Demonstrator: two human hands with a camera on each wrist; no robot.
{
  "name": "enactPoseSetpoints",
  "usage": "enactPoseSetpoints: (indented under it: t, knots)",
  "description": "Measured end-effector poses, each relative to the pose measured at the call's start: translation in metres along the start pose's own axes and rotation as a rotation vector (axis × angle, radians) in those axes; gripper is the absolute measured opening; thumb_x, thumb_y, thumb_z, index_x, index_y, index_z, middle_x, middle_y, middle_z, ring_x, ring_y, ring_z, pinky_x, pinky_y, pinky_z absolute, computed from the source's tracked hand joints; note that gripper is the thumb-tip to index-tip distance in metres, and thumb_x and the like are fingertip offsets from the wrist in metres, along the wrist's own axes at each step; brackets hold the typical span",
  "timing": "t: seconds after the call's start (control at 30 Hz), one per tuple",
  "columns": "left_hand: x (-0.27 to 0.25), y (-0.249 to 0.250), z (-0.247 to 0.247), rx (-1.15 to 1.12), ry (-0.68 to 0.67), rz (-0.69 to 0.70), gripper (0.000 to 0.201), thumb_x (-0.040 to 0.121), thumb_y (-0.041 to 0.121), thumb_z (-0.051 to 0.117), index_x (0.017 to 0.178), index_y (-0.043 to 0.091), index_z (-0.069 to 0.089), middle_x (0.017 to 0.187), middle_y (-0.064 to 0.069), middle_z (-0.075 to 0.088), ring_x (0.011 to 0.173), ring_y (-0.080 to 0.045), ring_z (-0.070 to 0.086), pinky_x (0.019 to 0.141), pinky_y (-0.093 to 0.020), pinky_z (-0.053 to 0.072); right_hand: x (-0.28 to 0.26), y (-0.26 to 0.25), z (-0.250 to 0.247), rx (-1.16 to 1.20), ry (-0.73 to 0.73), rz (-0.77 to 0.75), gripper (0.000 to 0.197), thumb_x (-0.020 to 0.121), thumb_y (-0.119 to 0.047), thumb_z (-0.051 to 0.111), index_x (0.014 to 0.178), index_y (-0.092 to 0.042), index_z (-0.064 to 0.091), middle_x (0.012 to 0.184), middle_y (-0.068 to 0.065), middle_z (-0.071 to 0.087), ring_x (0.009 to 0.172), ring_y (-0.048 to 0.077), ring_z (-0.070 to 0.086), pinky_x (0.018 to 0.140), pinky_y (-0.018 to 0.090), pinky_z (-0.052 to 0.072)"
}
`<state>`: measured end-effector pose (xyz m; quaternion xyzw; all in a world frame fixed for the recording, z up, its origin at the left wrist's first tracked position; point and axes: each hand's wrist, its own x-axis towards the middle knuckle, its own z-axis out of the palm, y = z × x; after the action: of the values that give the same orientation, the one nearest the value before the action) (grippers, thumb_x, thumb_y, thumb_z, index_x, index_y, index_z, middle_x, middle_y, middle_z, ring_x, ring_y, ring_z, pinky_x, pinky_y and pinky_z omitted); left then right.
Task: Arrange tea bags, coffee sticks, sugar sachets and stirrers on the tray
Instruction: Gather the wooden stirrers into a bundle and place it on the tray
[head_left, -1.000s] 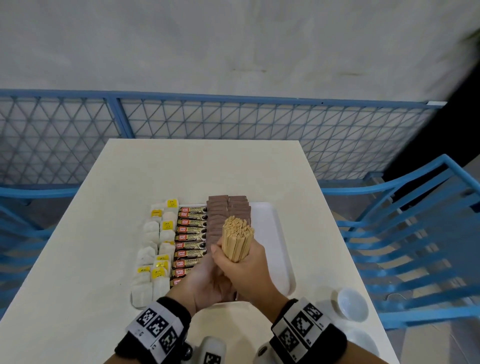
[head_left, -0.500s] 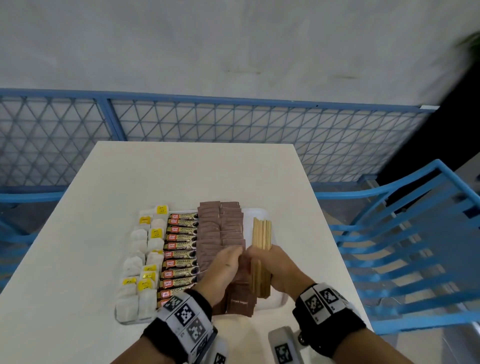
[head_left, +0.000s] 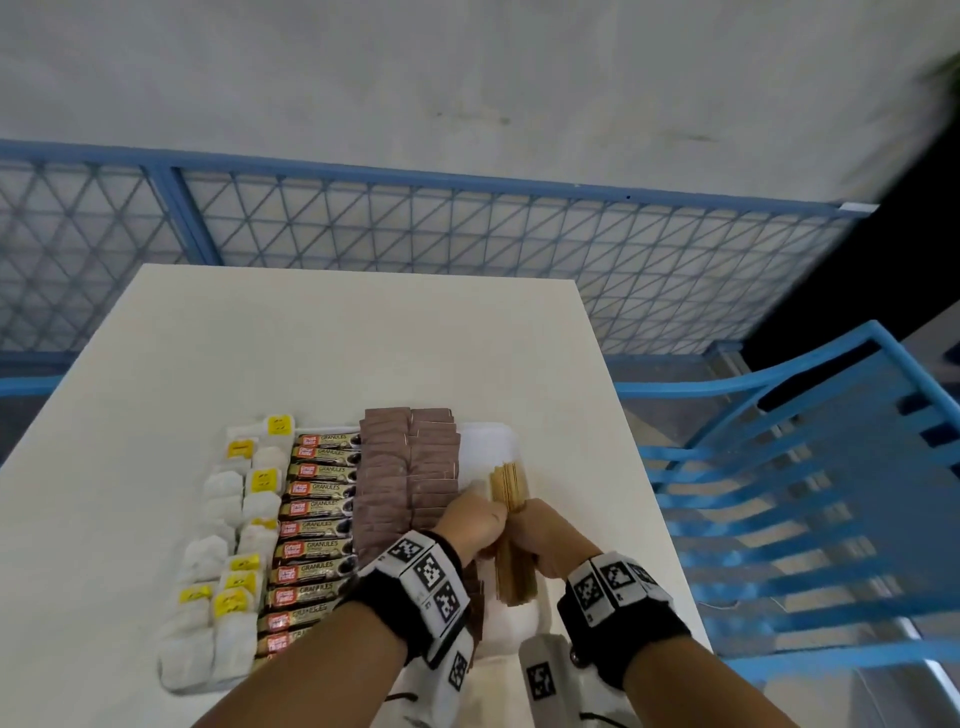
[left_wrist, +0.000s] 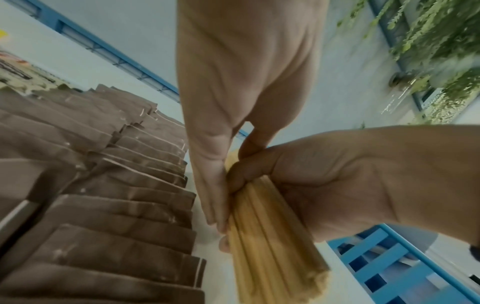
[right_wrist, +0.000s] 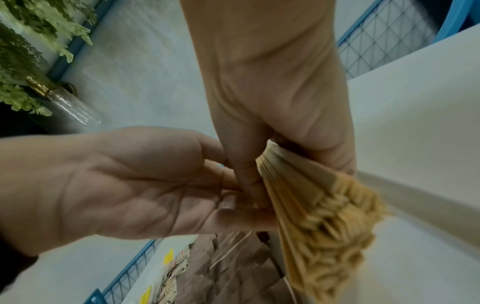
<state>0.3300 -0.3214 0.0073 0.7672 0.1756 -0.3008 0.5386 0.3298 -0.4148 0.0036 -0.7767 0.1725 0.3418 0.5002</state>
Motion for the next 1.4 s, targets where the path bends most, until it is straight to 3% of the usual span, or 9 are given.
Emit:
enactPoseSetpoints:
  t: [0.17, 0.43, 0.63, 0.7, 0.77, 1.0, 1.1, 1.27, 1.4]
  knots:
    - [0.005, -0.006, -0.001, 0.147, 0.045, 0.029, 0.033, 0.094, 0.016, 0.041, 0.111, -0.006, 0.058, 0.109, -0.024, 0.062, 0.103, -0.035, 0.059, 0.086, -0.037, 0.048, 0.01, 0.002, 0.001, -0.225, 0.059, -0.028, 0.015, 0.086, -0.008, 0.053, 0.07, -0.008, 0.054, 0.086, 0.014, 0.059, 0.083, 0.026, 0.057, 0.083, 0.039, 0.051]
    - [-0.001, -0.002, 0.0, 0.13, 0.014, 0.015, 0.021, 0.093, 0.012, 0.041, 0.078, 0.006, 0.054, 0.067, -0.003, 0.045, 0.064, -0.017, 0.047, 0.053, -0.023, 0.036, -0.004, -0.007, -0.003, -0.625, 0.126, -0.081, 0.037, 0.093, -0.016, 0.045, 0.058, -0.016, 0.034, 0.062, -0.004, 0.039, 0.065, 0.016, 0.045, 0.056, 0.018, 0.037]
    - [-0.01, -0.006, -0.003, 0.195, 0.009, 0.084, 0.024, 0.096, 0.01, 0.037, 0.104, 0.003, 0.058, 0.091, -0.007, 0.058, 0.079, -0.016, 0.055, 0.068, -0.022, 0.042, -0.005, -0.002, 0.0, -0.858, 0.132, -0.154, 0.036, 0.094, -0.017, 0.042, 0.059, -0.013, 0.036, 0.068, 0.001, 0.047, 0.085, 0.021, 0.057, 0.085, 0.03, 0.048]
    - [-0.018, -0.007, -0.008, 0.236, 0.038, 0.122, 0.034, 0.097, 0.012, 0.037, 0.128, 0.006, 0.051, 0.124, -0.009, 0.056, 0.109, -0.02, 0.054, 0.082, -0.02, 0.038, -0.006, 0.003, -0.001, -0.766, 0.176, -0.134, 0.028, 0.094, -0.018, 0.043, 0.071, -0.006, 0.053, 0.086, 0.01, 0.058, 0.091, 0.025, 0.06, 0.083, 0.03, 0.047]
    - [-0.029, -0.008, -0.014, 0.257, 0.066, 0.196, 0.036, 0.098, 0.014, 0.037, 0.132, 0.01, 0.048, 0.133, -0.006, 0.052, 0.103, -0.01, 0.055, 0.079, -0.014, 0.037, -0.007, 0.01, -0.004, -0.644, 0.248, -0.152, 0.026, 0.094, -0.017, 0.044, 0.098, 0.003, 0.06, 0.105, 0.018, 0.062, 0.095, 0.03, 0.058, 0.08, 0.031, 0.045]
    - [-0.074, -0.057, -0.076, 0.266, 0.32, 0.417, 0.017, 0.093, 0.014, 0.052, 0.107, 0.018, 0.063, 0.106, 0.007, 0.061, 0.097, -0.008, 0.056, 0.074, -0.01, 0.04, -0.018, 0.04, -0.006, -0.53, 0.327, -0.175, 0.039, 0.09, -0.023, 0.054, 0.122, -0.002, 0.043, 0.12, 0.013, 0.049, 0.104, 0.025, 0.055, 0.089, 0.029, 0.048]
    - [-0.089, -0.106, -0.119, 0.208, 0.507, 0.359, 0.017, 0.088, 0.006, 0.06, 0.1, 0.016, 0.065, 0.107, -0.007, 0.059, 0.091, -0.02, 0.06, 0.072, -0.015, 0.043, -0.025, 0.058, -0.001, -0.569, 0.273, -0.129, 0.04, 0.09, -0.015, 0.049, 0.127, -0.004, 0.038, 0.124, 0.014, 0.044, 0.111, 0.025, 0.048, 0.091, 0.026, 0.041]
    - [-0.125, -0.194, -0.171, 0.318, 0.64, -0.008, 0.102, 0.037, 0.062, 0.051, 0.122, 0.007, 0.057, 0.108, -0.017, 0.056, 0.115, -0.037, 0.045, 0.098, -0.045, 0.038, -0.04, 0.08, 0.012, -0.657, 0.182, -0.105, 0.033, 0.082, -0.003, 0.051, 0.111, -0.008, 0.035, 0.108, 0.007, 0.035, 0.095, 0.02, 0.041, 0.082, 0.021, 0.04]
    - [-0.135, -0.22, -0.176, 0.303, 0.54, -0.069, 0.126, 0.019, 0.056, 0.051, 0.132, -0.001, 0.045, 0.104, -0.015, 0.045, 0.117, -0.036, 0.041, 0.094, -0.04, 0.038, -0.046, 0.086, 0.022, -0.669, 0.212, -0.048, 0.048, 0.08, -0.003, 0.059, 0.12, -0.006, 0.034, 0.121, 0.01, 0.035, 0.109, 0.026, 0.048, 0.09, 0.026, 0.045]
